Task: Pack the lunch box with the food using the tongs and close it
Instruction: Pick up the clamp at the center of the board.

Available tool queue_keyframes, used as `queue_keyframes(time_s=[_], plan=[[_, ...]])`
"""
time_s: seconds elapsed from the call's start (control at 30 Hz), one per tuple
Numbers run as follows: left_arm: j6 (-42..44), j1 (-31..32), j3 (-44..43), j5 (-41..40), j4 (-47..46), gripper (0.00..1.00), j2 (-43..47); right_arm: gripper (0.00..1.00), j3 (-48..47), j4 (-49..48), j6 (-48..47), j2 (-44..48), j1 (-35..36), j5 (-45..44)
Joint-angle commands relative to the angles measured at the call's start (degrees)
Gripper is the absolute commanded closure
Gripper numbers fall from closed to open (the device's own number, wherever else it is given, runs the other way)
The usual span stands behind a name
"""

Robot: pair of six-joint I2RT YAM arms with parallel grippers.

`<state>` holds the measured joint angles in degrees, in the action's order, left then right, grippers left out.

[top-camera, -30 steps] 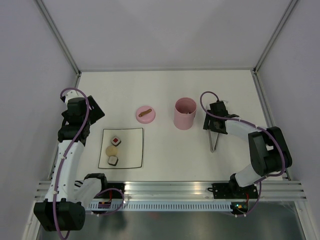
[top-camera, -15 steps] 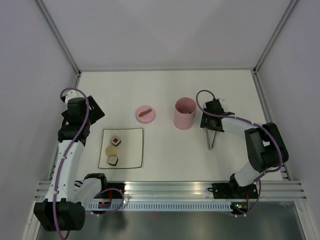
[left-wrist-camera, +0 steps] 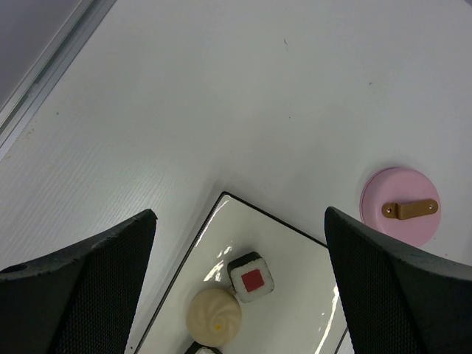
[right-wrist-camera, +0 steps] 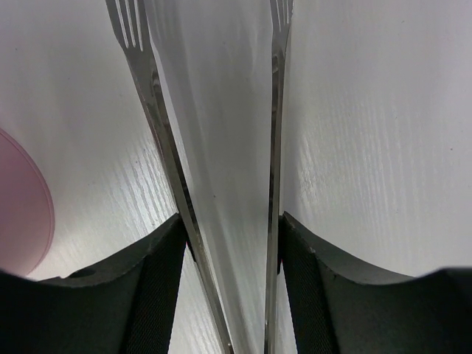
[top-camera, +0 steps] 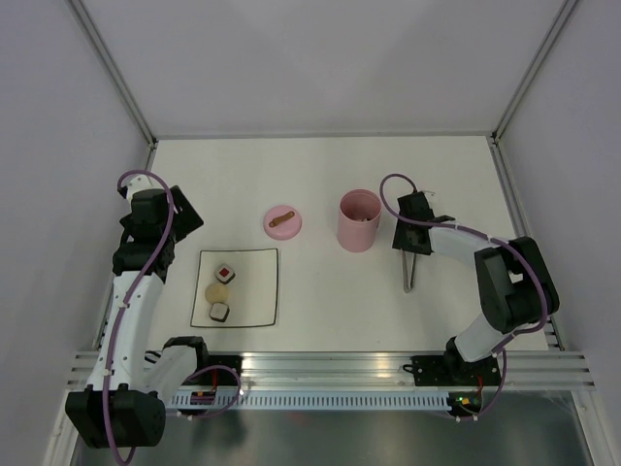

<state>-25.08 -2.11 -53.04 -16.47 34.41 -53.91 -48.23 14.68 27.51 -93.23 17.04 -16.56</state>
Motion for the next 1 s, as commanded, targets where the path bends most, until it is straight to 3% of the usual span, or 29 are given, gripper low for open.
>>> queue_keyframes(time_s=[0.0,0.27,0.97], plan=[[1.09,0.18,0.04,-0.93,-0.31,0.0,-0.14,0.42,-3.08,6.24,0.09,2.52,0.19,0.64],[1.09,0.26,0.13,-1.02,-0.31,0.0,0.56,0.46,-9.77,8.09,-0.17,7.7,-0.25,3.9],[1.17,0.53,0.3,-0.93,-0.31,0.0,0.91,0.43,-22.96,14.15,-0.7,16.23,-2.89,10.49]])
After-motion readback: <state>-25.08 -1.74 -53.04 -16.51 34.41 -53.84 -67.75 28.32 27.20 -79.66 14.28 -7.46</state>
